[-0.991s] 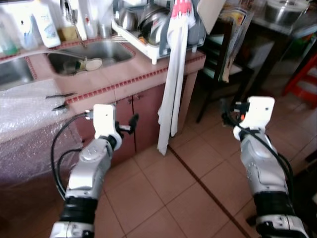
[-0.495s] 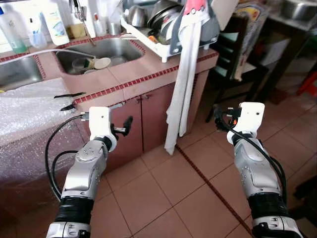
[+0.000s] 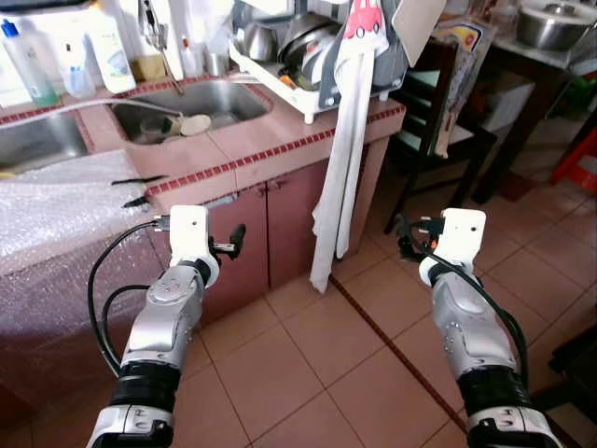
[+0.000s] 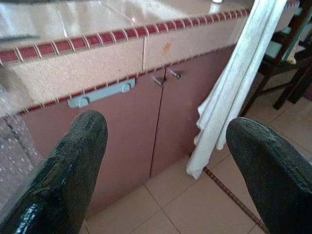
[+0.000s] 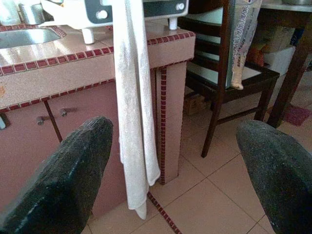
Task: Kitchen organization
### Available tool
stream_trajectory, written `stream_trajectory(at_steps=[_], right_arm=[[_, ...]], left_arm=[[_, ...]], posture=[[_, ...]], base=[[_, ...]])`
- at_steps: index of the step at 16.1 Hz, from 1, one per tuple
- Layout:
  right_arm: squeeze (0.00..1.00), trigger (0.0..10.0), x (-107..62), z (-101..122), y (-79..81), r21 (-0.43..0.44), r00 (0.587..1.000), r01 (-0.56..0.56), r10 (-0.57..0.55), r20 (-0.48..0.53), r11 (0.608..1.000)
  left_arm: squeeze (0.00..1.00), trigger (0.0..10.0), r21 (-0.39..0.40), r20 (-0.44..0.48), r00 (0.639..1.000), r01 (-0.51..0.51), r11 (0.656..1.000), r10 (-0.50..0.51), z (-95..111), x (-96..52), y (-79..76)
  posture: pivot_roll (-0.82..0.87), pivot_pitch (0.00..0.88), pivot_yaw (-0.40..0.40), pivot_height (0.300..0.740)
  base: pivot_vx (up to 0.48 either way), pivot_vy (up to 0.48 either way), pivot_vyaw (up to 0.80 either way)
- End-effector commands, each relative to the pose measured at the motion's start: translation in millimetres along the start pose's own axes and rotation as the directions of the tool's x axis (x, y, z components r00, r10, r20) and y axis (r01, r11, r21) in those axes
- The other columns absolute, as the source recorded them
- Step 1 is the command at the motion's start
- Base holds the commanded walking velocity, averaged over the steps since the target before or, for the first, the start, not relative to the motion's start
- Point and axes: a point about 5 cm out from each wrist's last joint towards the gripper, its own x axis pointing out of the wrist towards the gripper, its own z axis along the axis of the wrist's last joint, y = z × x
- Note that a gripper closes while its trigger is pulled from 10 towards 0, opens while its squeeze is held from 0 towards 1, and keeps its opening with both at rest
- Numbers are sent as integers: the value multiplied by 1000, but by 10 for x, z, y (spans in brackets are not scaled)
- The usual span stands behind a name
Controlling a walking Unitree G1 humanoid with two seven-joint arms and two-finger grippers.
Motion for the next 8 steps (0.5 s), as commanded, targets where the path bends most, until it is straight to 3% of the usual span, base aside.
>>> stream_trajectory(at_steps=[1,8], right_arm=[[0,10000,30,17,23,8,1000,4,-4,7,1000],[0,10000,18,-82,-5,26,999,29,-28,-23,999]], left_arm=[[0,10000,14,-2,1000,16,1000,-16,1,26,-40],[0,10000,18,-5,1000,29,999,-29,-15,61,-61]], posture=[[-23,61,2,740],[-27,64,12,740]], base=[[0,0,0],[0,-378,0]])
